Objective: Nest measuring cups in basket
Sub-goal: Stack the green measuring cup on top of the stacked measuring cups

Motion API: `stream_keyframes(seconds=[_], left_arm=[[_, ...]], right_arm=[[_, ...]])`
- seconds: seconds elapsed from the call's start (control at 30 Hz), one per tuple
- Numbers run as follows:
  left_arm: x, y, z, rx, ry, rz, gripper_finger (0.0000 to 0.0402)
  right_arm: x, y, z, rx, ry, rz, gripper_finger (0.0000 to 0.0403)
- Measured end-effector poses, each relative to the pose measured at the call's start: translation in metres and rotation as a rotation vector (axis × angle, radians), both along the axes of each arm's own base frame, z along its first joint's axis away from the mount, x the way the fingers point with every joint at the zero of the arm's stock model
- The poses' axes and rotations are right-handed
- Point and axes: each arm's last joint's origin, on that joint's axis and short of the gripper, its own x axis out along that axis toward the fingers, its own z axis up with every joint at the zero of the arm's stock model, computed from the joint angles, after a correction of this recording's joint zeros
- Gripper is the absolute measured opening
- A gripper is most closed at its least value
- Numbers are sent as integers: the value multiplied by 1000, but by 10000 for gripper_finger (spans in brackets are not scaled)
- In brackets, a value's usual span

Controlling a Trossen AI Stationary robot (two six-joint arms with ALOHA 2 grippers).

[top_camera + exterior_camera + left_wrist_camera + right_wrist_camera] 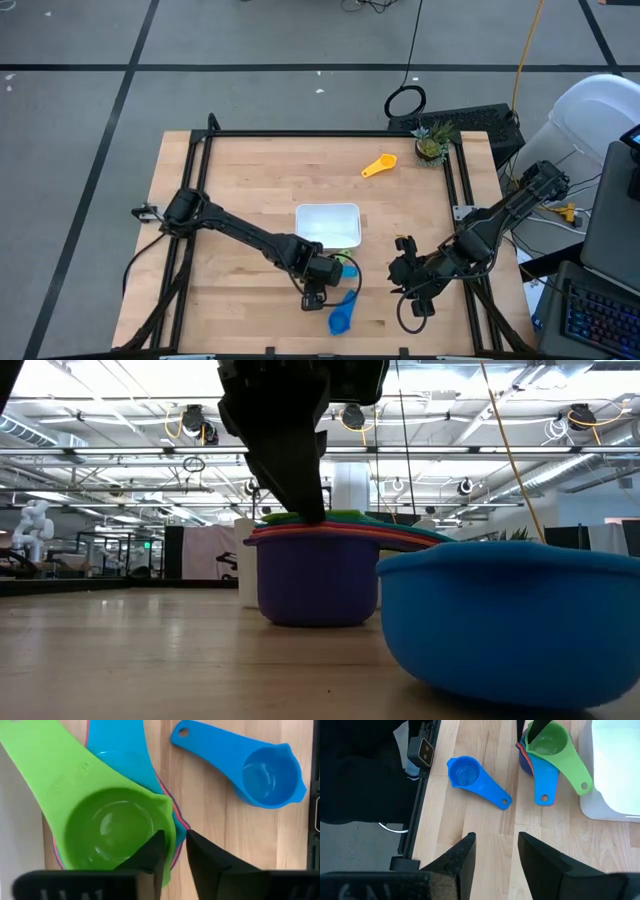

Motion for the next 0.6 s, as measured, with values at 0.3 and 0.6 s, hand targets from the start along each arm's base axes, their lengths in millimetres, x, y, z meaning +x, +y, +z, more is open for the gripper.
stream_keyframes(seconds=[0.3,0.6], left_arm=[[0,1,1,-6,0,7,17],[0,1,1,-11,8,10,13]], right_arm=[[0,0,0,0,0,0,138],[0,0,0,0,0,0,138]])
